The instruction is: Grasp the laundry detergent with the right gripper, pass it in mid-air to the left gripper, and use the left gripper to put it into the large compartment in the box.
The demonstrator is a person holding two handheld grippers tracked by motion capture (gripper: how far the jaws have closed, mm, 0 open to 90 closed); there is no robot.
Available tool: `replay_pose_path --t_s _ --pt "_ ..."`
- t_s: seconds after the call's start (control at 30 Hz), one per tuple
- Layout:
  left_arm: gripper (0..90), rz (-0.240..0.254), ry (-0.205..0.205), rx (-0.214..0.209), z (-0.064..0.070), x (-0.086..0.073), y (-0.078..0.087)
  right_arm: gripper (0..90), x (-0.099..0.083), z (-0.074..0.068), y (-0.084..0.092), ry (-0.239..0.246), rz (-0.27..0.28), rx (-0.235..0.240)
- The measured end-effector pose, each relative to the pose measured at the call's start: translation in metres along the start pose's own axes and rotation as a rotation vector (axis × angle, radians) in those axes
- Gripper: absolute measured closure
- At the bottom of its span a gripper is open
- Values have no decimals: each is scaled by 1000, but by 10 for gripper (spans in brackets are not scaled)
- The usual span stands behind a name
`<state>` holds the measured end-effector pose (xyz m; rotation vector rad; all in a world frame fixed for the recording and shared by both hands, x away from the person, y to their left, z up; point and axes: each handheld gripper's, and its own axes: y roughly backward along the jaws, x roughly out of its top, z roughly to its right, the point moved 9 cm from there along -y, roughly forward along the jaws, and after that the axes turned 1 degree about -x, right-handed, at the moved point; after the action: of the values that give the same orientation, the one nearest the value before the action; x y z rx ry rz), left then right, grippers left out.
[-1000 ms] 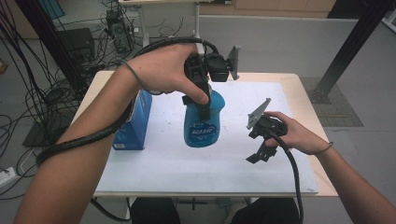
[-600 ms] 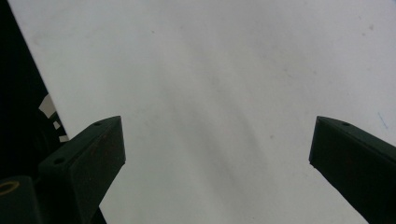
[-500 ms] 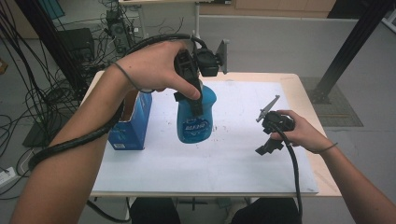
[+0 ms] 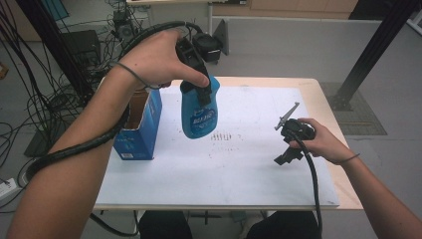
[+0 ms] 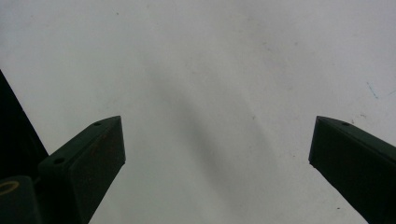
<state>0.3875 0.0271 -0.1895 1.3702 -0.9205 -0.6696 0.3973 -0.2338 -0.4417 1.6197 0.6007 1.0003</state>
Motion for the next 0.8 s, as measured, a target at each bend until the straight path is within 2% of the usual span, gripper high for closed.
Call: replay_pose_path --t_s 0.1,0.27,0.73,0.8 --pt "380 7 41 -8 -8 -1 3 38 0 0 0 -5 0 2" --pt "380 34 151 4 -25 -4 8 37 1 0 -1 -5 5 5" --pt "380 84 444 41 -83 -33 25 37 2 3 -1 -15 6 -6" --pt "380 86 476 58 -90 -38 28 36 2 4 -1 -14 6 -6"
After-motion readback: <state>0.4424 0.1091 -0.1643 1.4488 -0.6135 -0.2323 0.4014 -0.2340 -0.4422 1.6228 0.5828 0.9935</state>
